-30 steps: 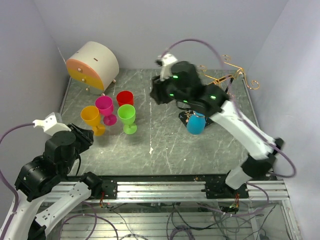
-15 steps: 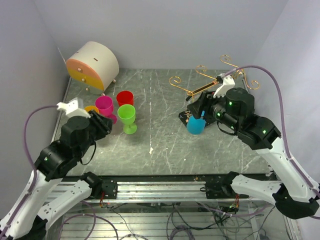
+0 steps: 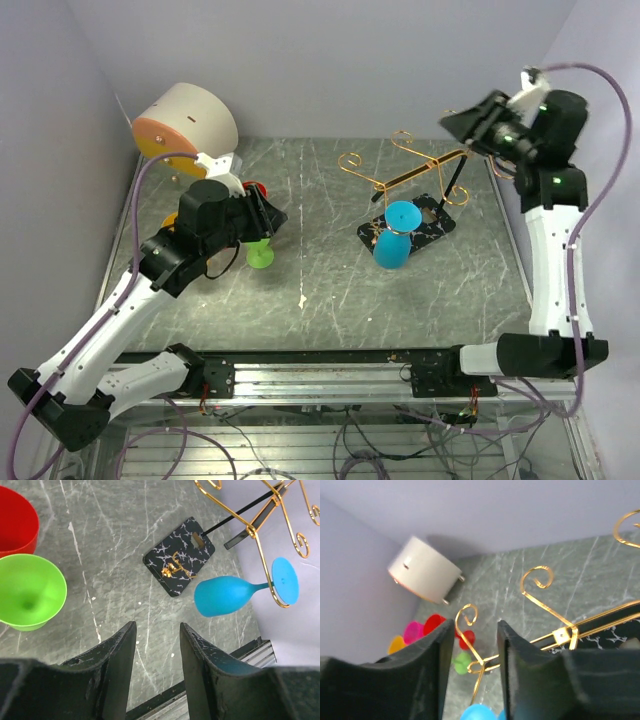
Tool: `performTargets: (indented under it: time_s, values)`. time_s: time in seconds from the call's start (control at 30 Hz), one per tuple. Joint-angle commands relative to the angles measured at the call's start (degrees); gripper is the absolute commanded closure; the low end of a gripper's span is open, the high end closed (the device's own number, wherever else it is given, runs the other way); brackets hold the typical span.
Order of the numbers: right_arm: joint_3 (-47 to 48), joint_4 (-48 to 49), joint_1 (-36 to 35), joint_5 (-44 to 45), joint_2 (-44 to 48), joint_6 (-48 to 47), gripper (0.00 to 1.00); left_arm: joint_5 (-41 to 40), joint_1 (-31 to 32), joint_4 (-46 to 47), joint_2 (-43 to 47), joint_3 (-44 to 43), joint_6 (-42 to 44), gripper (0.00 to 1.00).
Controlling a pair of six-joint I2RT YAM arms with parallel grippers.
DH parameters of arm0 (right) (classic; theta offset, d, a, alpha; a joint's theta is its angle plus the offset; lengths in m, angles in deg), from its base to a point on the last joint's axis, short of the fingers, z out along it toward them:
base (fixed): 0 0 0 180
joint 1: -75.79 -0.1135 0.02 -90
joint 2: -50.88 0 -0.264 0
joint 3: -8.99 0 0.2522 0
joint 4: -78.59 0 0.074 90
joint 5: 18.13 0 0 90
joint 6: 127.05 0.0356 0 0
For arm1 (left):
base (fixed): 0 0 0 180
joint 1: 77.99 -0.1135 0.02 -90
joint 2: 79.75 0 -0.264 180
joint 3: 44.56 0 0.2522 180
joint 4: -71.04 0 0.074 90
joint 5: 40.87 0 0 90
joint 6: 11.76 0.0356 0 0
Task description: Take the wine glass off the wine glass rack
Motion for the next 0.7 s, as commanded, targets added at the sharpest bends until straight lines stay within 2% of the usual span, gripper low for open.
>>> performTargets:
  time_s: [0.0, 0.03, 0.13, 0.27, 0.4, 0.5, 0.67]
  values:
    - [-12.24, 18.47, 17.43, -33.63, 4.35, 18.11, 0.64, 2.26, -0.26, 4.98, -0.10, -1.00, 1.51, 0.50]
    - [-14.80, 19.64, 19.06, -34.52, 6.47, 18.76, 0.64, 2.46, -0.34, 5.22, -0.31, -0.83, 1.38, 0.50]
    - [-14.46, 7.53, 19.66, -30.85, 11.17, 10.58, 0.60, 3.30, -0.40, 6.32, -0.46, -0.05, 0.94, 0.50]
    - [-15.99, -3.30, 19.55, -27.13, 15.61, 3.56, 0.59, 4.18, -0.41, 6.91, -0.63, 0.83, 0.42, 0.51]
    - [-17.57, -10.36, 17.71, -24.70, 16.36, -0.73, 0.64, 5.05, -0.42, 7.10, -0.62, 2.02, -0.17, 0.52]
    - [-20.18, -11.50, 14.75, -24.48, 15.79, -2.17, 0.66, 5.02, -0.40, 6.69, 0.28, 3.10, -0.50, 0.52]
    - [-22.87, -10.54, 3.43, -14.58, 14.79, -1.25, 0.62, 3.44, -0.40, 5.71, 2.84, 4.81, -0.96, 0.53]
